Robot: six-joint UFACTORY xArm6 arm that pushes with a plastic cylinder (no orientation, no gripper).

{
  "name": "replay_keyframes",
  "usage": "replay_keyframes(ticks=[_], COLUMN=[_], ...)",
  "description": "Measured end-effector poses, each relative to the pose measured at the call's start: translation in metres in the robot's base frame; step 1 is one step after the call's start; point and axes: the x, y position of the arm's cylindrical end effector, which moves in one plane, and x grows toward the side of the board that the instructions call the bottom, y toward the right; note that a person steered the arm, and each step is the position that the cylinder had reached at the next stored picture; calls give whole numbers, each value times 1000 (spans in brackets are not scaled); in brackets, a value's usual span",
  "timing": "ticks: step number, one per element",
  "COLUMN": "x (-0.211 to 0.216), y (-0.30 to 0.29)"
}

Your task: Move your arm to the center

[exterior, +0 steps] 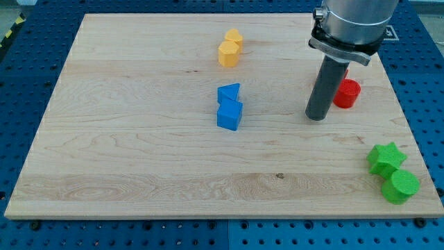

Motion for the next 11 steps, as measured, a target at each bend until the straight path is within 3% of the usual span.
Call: replay_keyframes(ticks=[4, 8, 11], x=[66, 66, 32], y=[-15, -15, -75])
